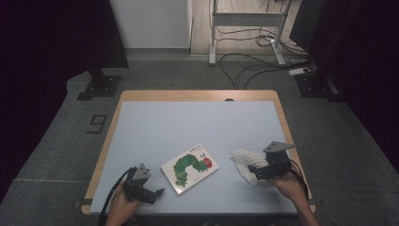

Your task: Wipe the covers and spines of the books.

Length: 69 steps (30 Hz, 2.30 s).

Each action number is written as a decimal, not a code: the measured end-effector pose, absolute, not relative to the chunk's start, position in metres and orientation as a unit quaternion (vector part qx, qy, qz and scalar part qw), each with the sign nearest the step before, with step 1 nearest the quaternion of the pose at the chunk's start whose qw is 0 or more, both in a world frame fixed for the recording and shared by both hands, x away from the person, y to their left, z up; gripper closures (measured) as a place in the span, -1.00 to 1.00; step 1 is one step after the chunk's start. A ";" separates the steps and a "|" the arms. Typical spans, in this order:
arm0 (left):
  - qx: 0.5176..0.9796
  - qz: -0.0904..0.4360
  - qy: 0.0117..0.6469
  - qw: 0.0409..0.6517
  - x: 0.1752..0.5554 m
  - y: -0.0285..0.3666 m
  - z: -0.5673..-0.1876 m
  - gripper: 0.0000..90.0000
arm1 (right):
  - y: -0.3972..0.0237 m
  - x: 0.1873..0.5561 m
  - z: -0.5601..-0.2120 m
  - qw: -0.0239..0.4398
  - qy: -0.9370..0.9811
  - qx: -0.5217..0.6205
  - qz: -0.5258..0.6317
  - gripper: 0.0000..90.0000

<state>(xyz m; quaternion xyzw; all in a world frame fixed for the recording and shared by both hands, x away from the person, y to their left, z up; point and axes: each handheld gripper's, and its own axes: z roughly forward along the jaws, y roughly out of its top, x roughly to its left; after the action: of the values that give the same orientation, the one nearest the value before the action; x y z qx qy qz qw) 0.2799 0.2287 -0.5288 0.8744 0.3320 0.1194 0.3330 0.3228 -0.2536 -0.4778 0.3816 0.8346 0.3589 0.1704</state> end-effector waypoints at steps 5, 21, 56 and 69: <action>0.874 0.119 0.332 0.333 0.280 0.229 -0.529 -1.00 | -0.254 0.326 -0.493 0.163 0.836 0.387 0.354 -0.96; 0.875 0.119 0.332 0.333 0.280 0.229 -0.529 -1.00 | -0.253 0.332 -0.519 0.148 0.849 0.393 0.321 -0.02; 0.874 0.119 0.332 0.333 0.280 0.229 -0.529 -1.00 | -0.235 0.328 -0.460 0.131 0.842 0.346 0.394 0.34; 0.874 0.120 0.332 0.333 0.280 0.229 -0.529 -1.00 | -0.201 0.336 -0.455 0.121 0.851 0.317 0.400 0.33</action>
<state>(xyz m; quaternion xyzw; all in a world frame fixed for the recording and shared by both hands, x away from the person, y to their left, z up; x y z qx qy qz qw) 0.2798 0.2287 -0.5289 0.8744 0.3320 0.1195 0.3331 0.3362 -0.2007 -0.4554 0.3175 0.8513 0.3999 0.1208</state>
